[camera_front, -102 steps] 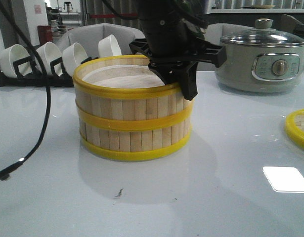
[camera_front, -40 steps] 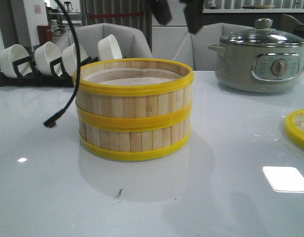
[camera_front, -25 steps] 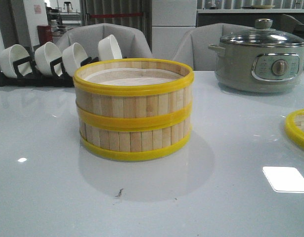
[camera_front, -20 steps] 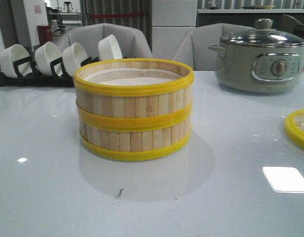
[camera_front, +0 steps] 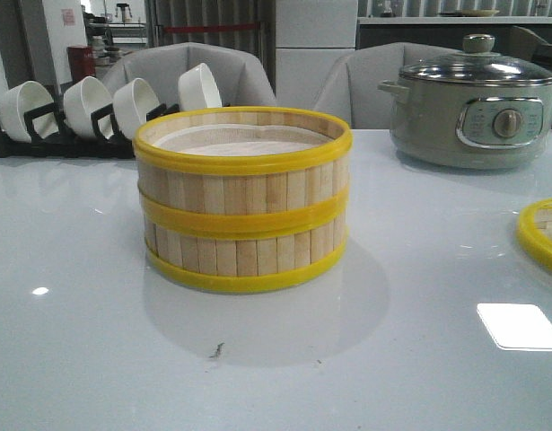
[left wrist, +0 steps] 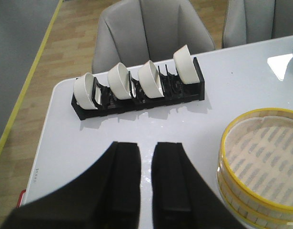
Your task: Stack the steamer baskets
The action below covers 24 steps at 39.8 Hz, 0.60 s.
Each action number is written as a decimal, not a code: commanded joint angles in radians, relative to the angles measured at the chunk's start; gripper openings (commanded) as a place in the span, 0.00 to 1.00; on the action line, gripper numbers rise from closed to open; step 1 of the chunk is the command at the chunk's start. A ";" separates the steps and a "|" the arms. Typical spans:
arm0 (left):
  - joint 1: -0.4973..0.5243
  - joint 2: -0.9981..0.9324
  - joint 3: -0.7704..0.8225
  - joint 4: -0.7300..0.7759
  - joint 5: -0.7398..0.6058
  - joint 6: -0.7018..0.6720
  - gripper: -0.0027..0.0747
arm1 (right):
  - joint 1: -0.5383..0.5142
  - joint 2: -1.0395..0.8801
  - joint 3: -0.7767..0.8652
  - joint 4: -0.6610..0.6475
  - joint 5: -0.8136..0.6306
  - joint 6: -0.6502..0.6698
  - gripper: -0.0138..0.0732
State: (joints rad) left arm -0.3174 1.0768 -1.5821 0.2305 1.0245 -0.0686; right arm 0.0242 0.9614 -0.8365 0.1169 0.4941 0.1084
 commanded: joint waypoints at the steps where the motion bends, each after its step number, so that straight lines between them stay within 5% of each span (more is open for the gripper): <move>1: -0.001 -0.106 0.040 0.008 -0.092 -0.018 0.26 | -0.003 -0.008 -0.037 0.004 -0.075 -0.008 0.63; 24: -0.001 -0.386 0.449 0.010 -0.179 -0.074 0.26 | -0.003 -0.008 -0.037 0.004 -0.060 -0.008 0.63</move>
State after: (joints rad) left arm -0.3174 0.7002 -1.1503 0.2305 0.9564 -0.1197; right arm 0.0242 0.9614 -0.8365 0.1169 0.4941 0.1084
